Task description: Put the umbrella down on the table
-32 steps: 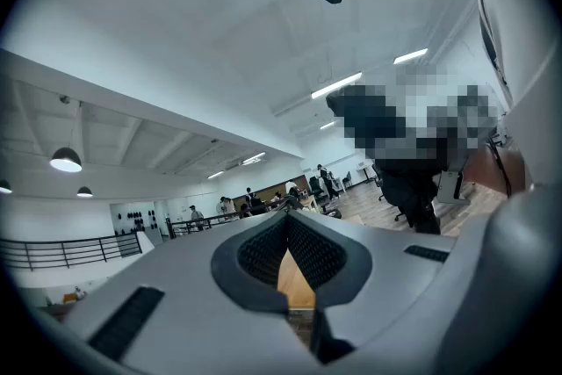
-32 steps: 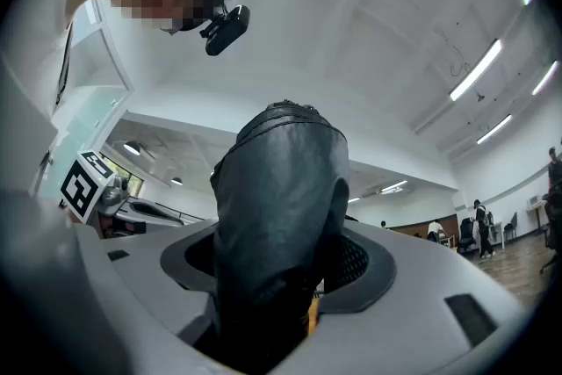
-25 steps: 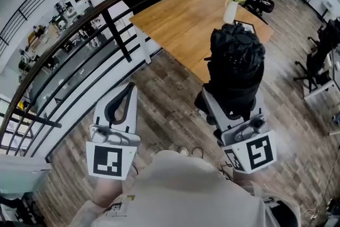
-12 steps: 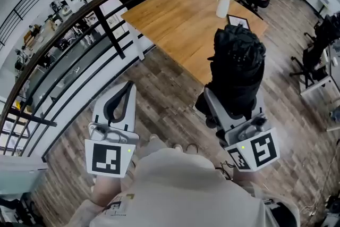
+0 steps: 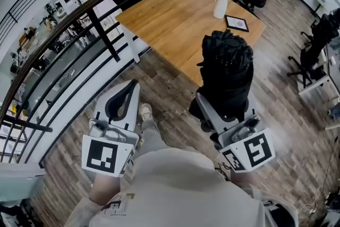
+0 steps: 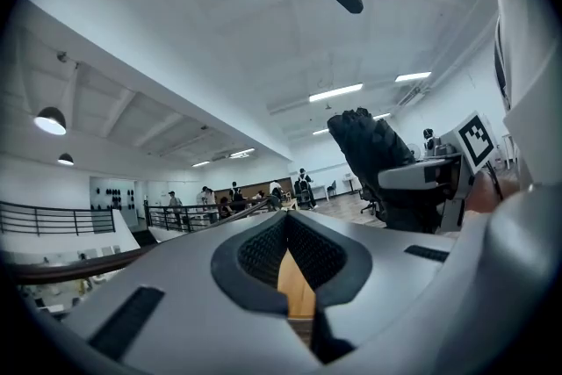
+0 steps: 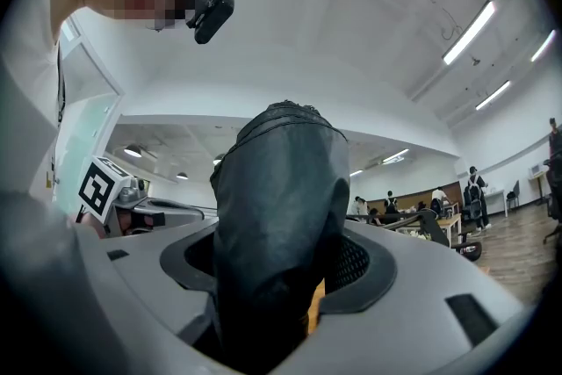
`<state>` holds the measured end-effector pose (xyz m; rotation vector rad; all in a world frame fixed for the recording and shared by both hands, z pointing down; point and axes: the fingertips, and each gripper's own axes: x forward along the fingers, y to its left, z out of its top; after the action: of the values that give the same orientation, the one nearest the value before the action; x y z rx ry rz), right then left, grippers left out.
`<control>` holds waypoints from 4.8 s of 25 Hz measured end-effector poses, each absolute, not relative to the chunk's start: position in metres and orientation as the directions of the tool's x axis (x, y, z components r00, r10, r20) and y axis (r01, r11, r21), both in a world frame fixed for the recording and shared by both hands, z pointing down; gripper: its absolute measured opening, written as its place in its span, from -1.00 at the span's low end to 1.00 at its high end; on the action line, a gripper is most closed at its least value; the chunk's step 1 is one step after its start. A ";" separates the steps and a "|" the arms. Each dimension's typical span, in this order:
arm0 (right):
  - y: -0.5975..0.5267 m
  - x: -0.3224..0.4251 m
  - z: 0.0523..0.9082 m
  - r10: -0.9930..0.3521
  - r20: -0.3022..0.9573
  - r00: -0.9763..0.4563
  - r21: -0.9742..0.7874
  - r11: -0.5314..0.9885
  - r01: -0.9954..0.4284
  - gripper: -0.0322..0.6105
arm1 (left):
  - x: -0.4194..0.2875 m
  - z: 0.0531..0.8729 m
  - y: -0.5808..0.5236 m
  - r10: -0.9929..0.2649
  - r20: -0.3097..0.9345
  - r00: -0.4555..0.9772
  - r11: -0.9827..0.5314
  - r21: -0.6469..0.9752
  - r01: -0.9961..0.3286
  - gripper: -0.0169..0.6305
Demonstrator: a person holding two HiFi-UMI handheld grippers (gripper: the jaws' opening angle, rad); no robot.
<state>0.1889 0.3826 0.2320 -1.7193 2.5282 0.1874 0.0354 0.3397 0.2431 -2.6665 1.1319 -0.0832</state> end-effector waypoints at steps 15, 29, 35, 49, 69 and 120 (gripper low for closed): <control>0.179 0.134 0.244 -0.928 -0.050 -0.369 0.008 0.369 -0.929 0.07 | -0.019 0.243 0.141 -0.723 -0.009 0.690 -0.672 -0.219 -0.707 -0.90; -0.041 0.066 0.258 -0.907 0.025 -0.420 -0.122 0.414 -0.902 0.07 | -0.090 0.267 -0.077 -0.734 0.062 0.677 -0.677 -0.143 -0.722 -0.90; -0.122 0.042 0.291 -0.907 0.075 -0.415 -0.116 0.406 -0.907 0.07 | -0.119 0.297 -0.158 -0.738 0.076 0.671 -0.674 -0.128 -0.727 -0.90; -0.212 0.026 0.277 -0.883 0.153 -0.444 -0.141 0.425 -0.894 0.07 | -0.149 0.288 -0.238 -0.765 0.111 0.634 -0.642 -0.062 -0.764 -0.90; -0.284 0.083 0.299 -0.819 0.164 -0.550 -0.201 0.518 -0.832 0.07 | -0.101 0.299 -0.257 -0.861 0.237 0.450 -0.487 -0.129 -0.864 -0.90; -0.532 0.010 0.688 -0.485 0.766 -0.422 -0.208 0.435 -0.876 0.07 | -0.134 0.523 -0.418 -0.721 0.568 0.398 -0.480 0.005 -0.877 -0.90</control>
<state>0.0100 -0.5316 0.6880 -1.7318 3.1370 -1.2289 -0.1337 -0.4176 0.5232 -2.8696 1.6970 -0.8884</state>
